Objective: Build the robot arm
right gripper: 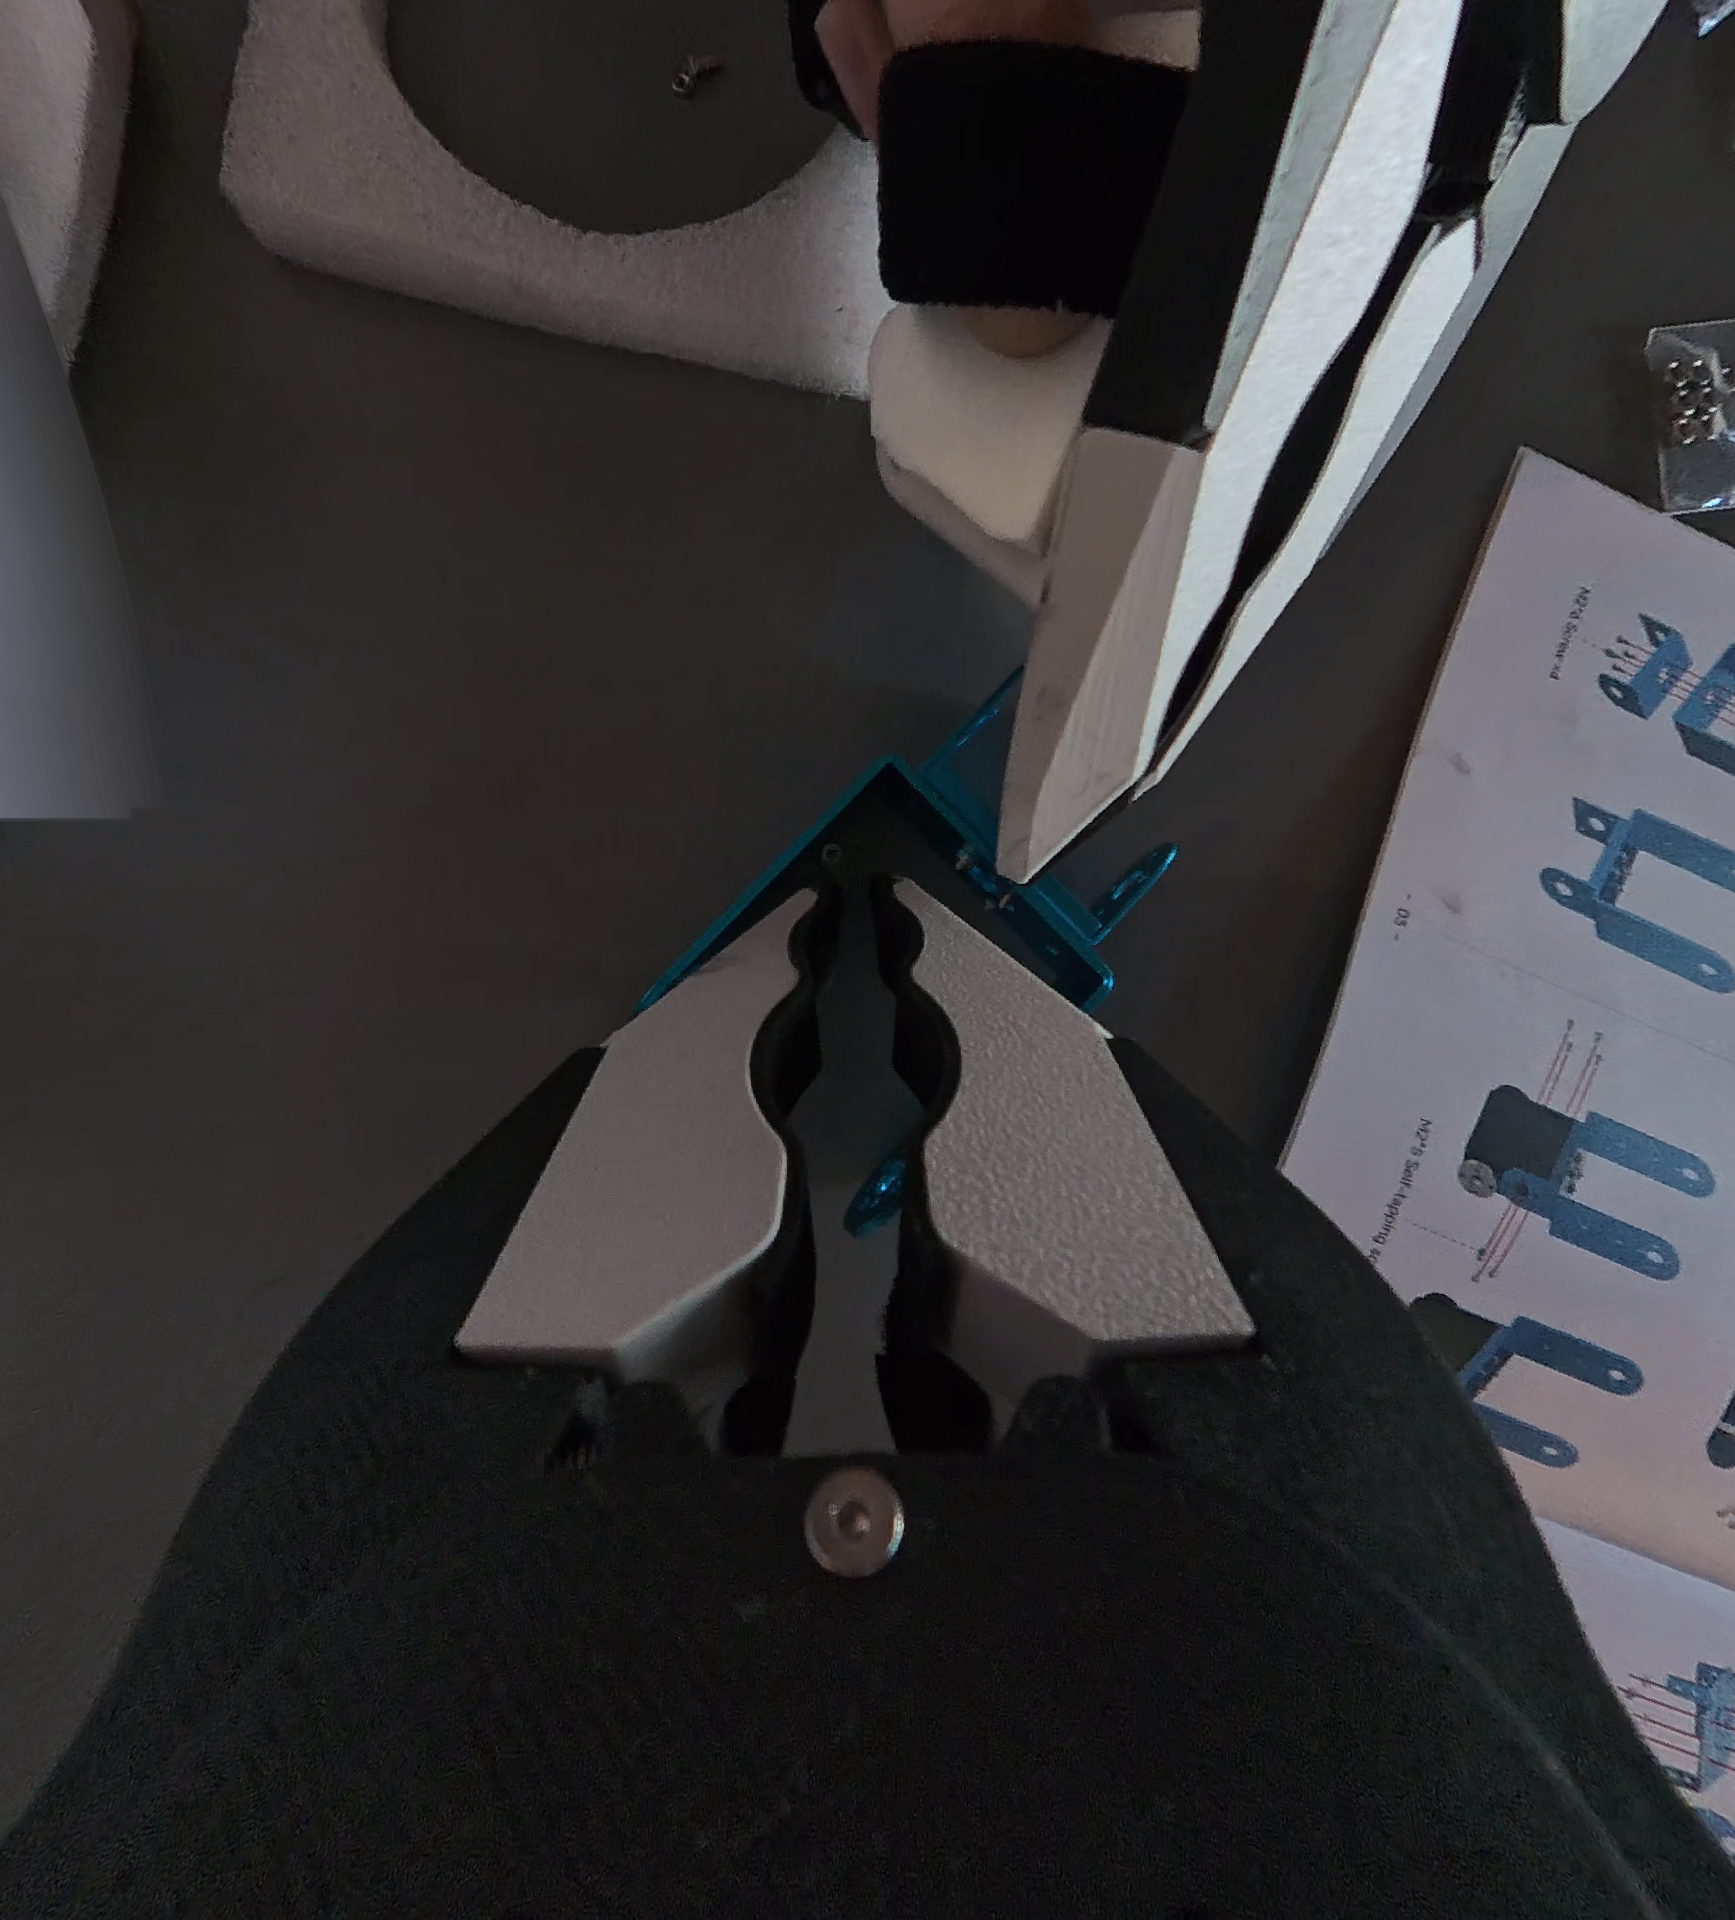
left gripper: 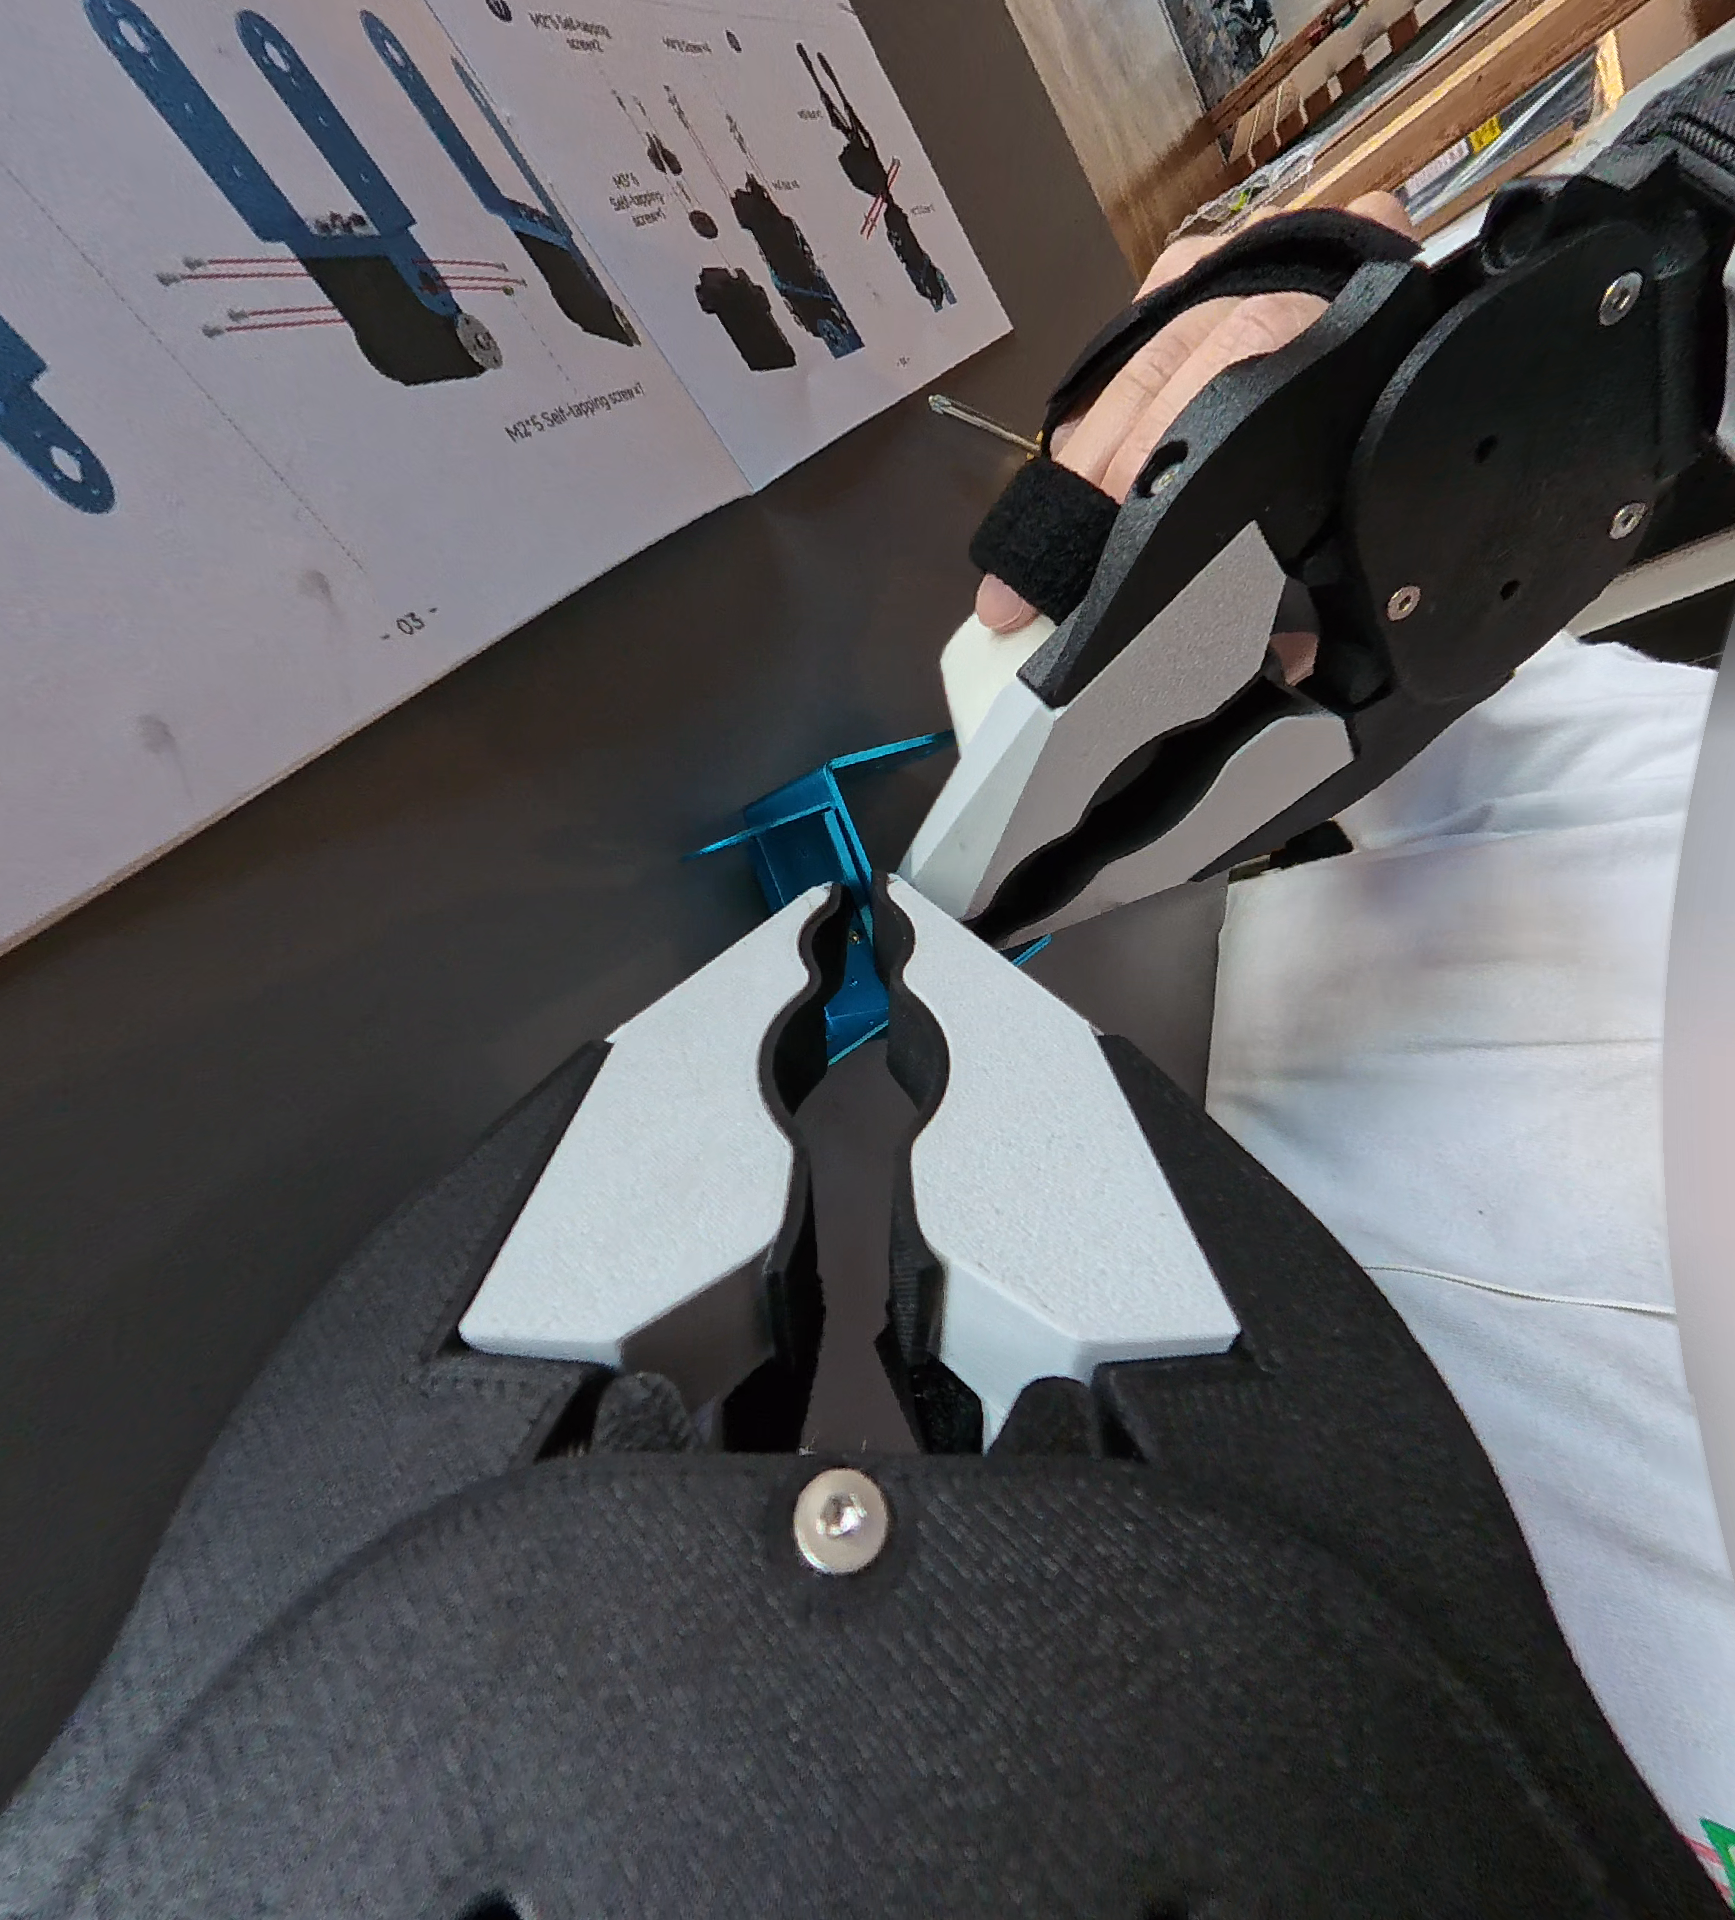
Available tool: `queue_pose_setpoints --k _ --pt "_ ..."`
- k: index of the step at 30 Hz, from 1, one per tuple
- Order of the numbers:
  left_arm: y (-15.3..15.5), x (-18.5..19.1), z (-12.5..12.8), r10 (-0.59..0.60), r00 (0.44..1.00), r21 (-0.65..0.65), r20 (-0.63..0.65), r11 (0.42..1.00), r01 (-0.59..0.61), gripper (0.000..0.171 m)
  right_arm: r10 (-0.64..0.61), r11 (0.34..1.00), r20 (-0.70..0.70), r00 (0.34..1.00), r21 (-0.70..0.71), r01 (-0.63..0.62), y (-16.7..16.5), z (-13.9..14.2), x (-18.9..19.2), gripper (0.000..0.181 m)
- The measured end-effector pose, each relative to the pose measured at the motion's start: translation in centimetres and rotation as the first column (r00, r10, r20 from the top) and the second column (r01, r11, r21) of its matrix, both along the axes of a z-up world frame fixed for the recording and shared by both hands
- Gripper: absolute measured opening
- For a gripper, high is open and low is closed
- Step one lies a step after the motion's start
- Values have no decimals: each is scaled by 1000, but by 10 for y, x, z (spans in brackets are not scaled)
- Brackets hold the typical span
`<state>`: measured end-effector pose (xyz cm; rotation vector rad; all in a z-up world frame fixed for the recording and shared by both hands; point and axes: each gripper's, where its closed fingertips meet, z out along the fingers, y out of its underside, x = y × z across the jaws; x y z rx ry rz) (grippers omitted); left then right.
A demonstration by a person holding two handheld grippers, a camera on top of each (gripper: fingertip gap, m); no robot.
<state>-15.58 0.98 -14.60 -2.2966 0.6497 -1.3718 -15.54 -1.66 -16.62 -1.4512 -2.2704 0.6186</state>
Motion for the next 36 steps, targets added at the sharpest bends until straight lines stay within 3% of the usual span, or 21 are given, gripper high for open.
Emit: queue_pose_setpoints --k 10,17,21,29,36 --pt "-3 -2 0 -14 1000 -10 -1 1000 14 3 -128 992 -24 991 -16 128 7 8 26 6" --pt "-5 -7 0 -22 1000 -6 -20 1000 21 3 -241 966 -179 954 -142 217 -1 17 2 9" --pt "-7 -10 -1 -26 999 -14 -26 1000 26 3 -273 959 -156 949 -120 256 0 8 -5 10" --pt "-8 -11 -1 -35 999 -13 -37 999 35 3 -75 997 20 997 -10 76 -5 1 -3 10" --pt "-8 -11 -1 -38 998 -7 -41 999 38 3 151 987 145 978 41 -158 -6 0 -2 10"
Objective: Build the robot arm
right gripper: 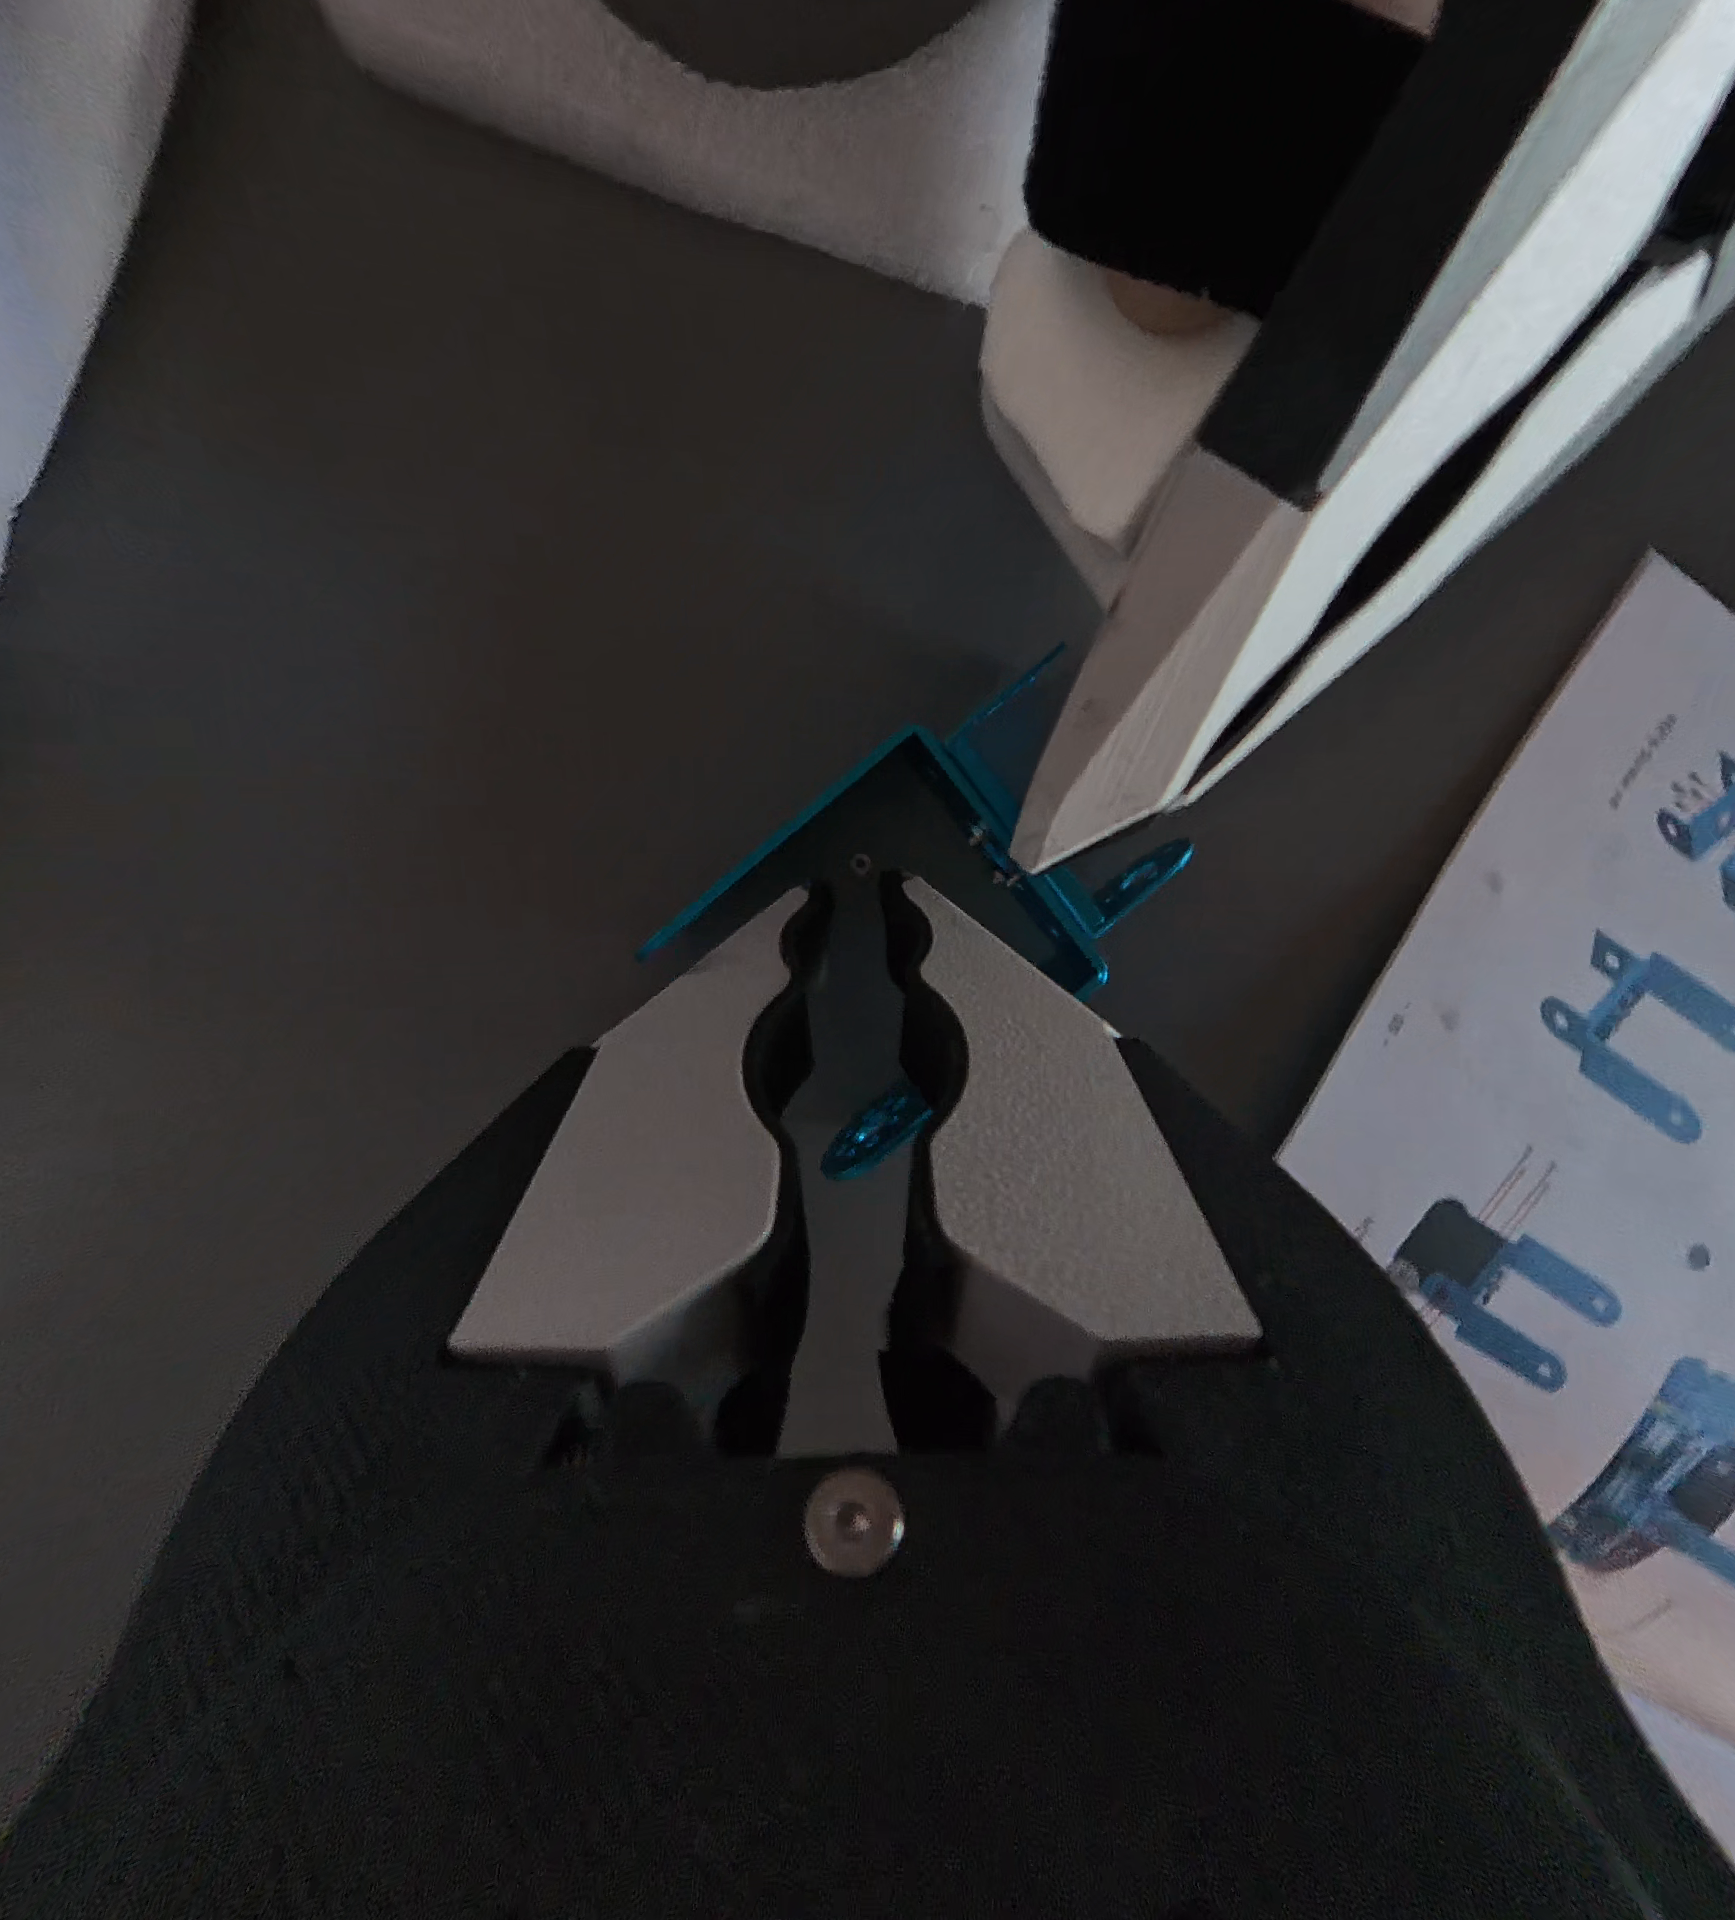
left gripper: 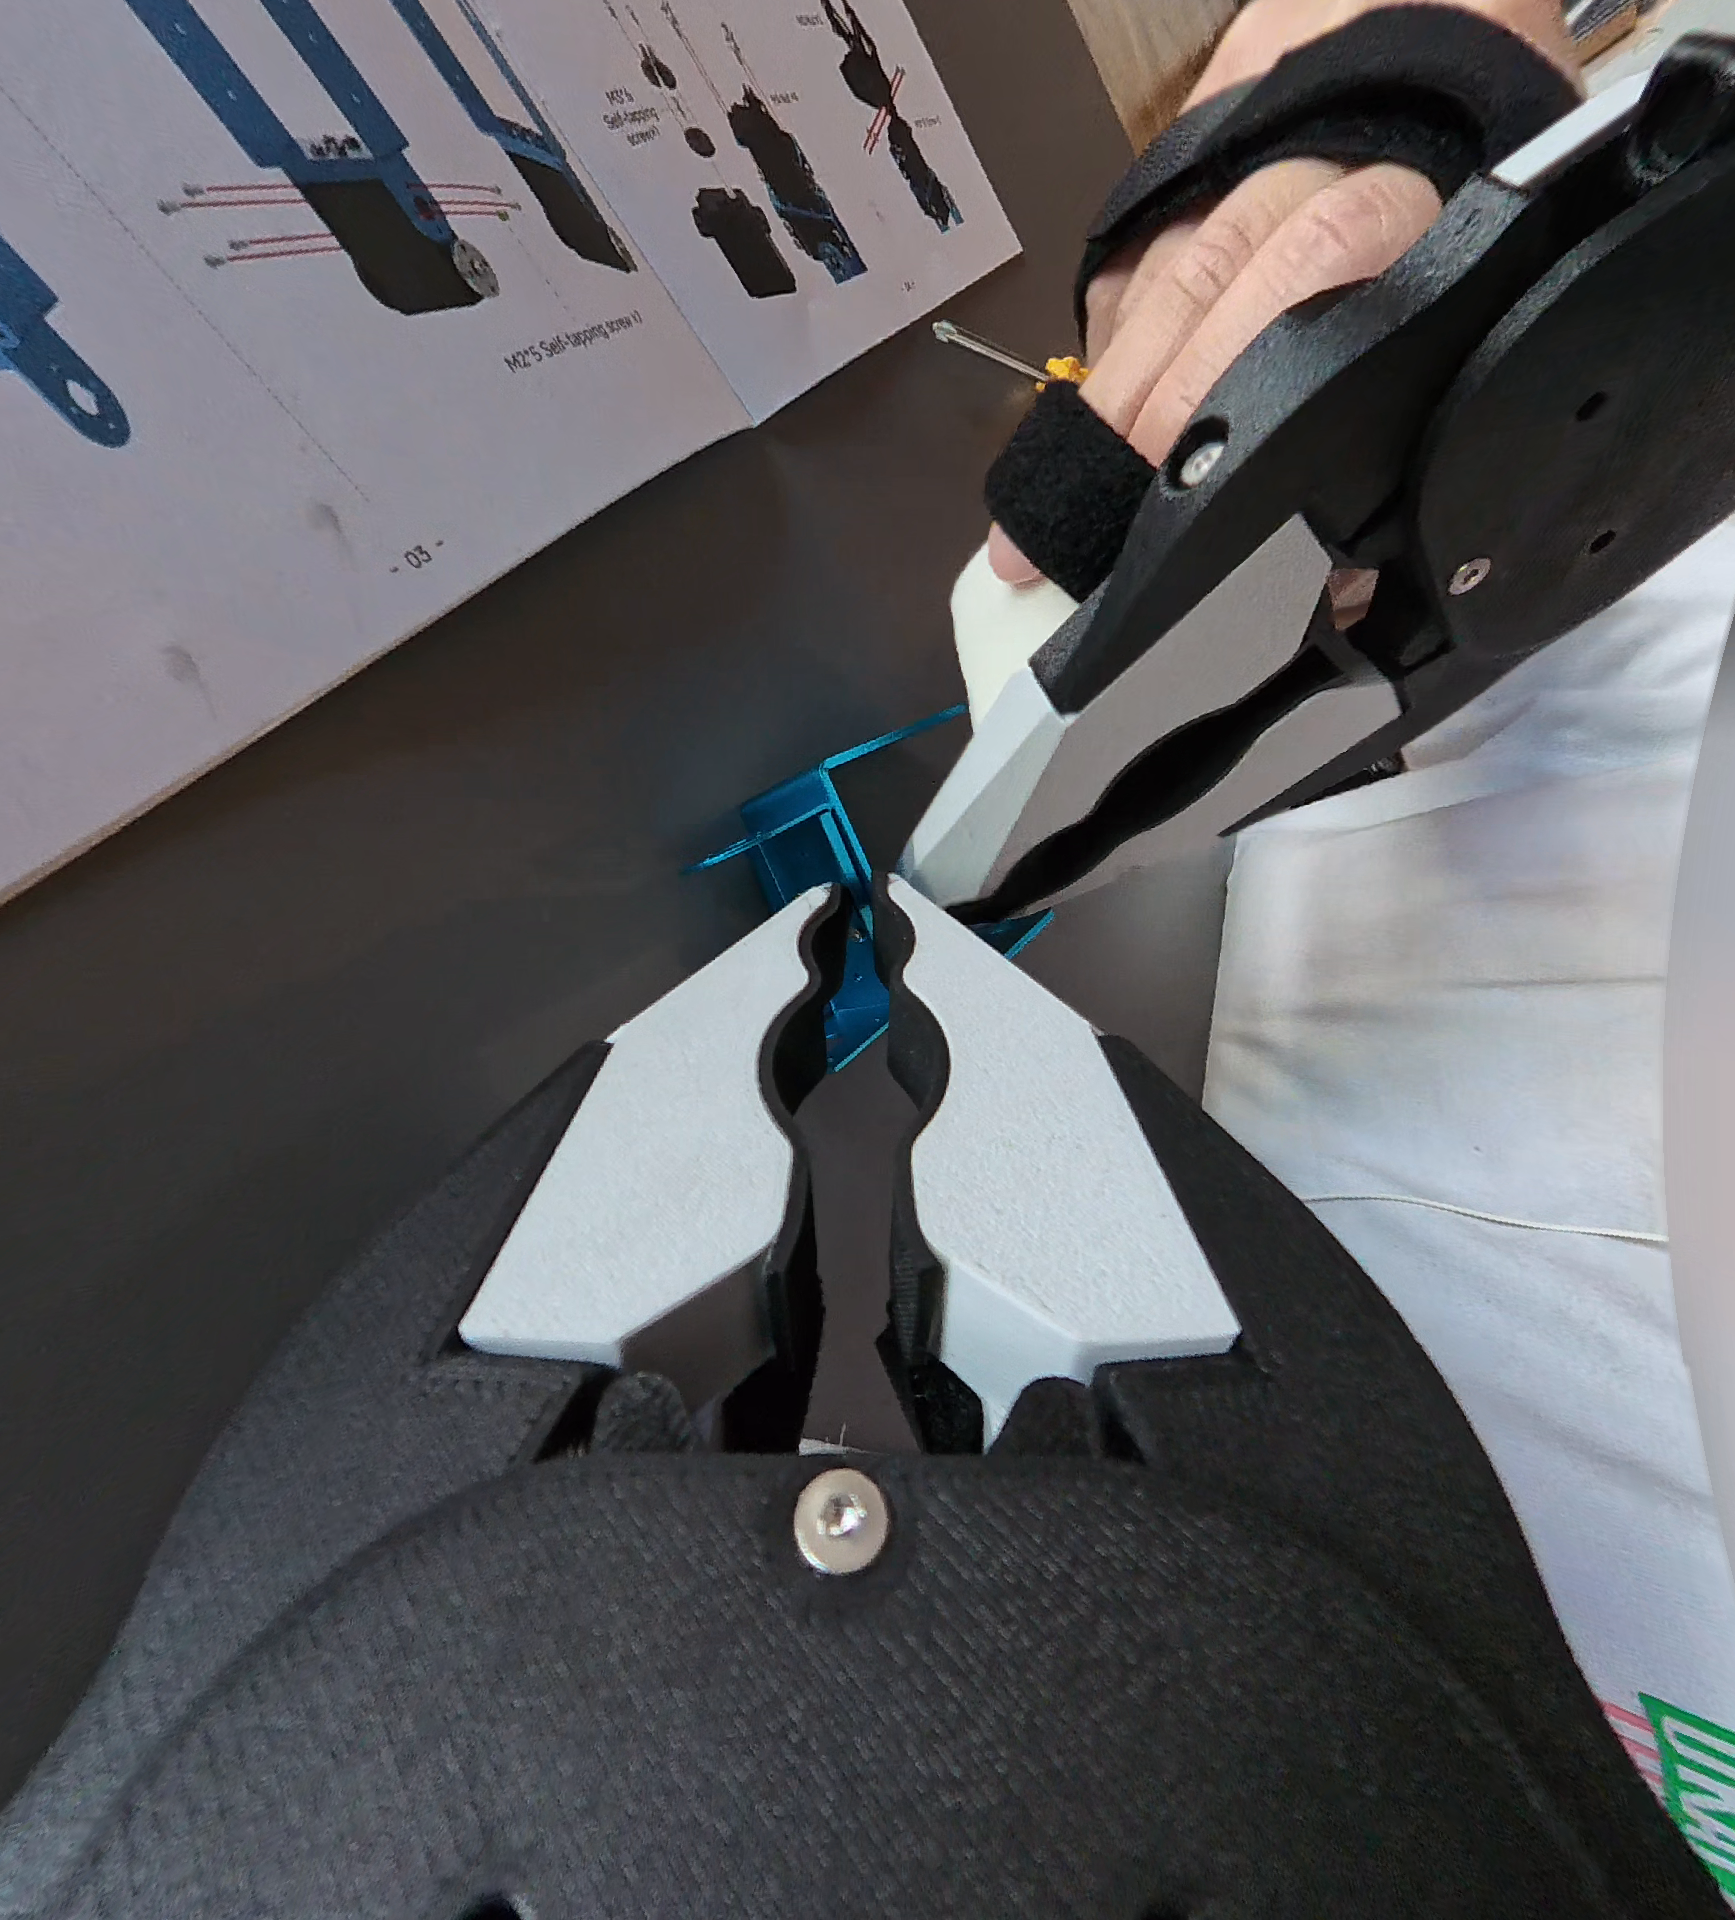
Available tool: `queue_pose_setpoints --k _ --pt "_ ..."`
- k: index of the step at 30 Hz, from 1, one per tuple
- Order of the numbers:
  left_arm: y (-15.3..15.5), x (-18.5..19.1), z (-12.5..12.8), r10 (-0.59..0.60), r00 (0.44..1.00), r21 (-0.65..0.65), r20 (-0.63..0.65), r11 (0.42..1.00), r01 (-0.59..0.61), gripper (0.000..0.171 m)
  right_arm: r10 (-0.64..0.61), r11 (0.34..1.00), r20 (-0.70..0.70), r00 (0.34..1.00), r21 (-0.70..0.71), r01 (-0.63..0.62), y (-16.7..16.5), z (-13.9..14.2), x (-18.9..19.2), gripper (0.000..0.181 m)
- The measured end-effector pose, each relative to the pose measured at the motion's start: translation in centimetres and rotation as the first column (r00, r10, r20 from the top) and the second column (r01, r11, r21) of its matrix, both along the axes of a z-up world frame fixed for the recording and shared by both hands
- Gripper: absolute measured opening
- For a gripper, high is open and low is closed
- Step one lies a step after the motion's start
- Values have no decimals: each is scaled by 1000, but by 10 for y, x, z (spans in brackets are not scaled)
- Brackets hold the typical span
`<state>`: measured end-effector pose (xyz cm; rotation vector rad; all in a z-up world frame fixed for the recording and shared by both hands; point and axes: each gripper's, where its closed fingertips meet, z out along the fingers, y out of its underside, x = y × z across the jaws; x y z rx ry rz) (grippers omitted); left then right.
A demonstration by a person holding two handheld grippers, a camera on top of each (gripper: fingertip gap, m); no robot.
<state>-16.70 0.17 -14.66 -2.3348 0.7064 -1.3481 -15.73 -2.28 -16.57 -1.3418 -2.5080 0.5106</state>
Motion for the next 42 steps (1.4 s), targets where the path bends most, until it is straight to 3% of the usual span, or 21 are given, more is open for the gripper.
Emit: queue_pose_setpoints --k 7,31,36,40,42 --pt "0 0 0 0 1000 12 -11 1000 1 3 94 995 55 994 -18 -94 -2 3 -4 8" --pt "0 0 0 0 1000 12 -11 1000 0 3 65 998 121 990 -12 -64 -4 -6 -3 3" --pt "0 0 0 0 1000 10 -9 1000 0 3 -2 999 21 1000 38 1 3 1 -1 2" --pt "0 0 0 0 1000 8 -7 1000 0 3 -55 988 -193 980 133 81 8 17 -2 2" --pt "0 0 0 0 1000 7 -4 1000 0 3 -69 969 -340 938 199 144 11 24 -4 2"
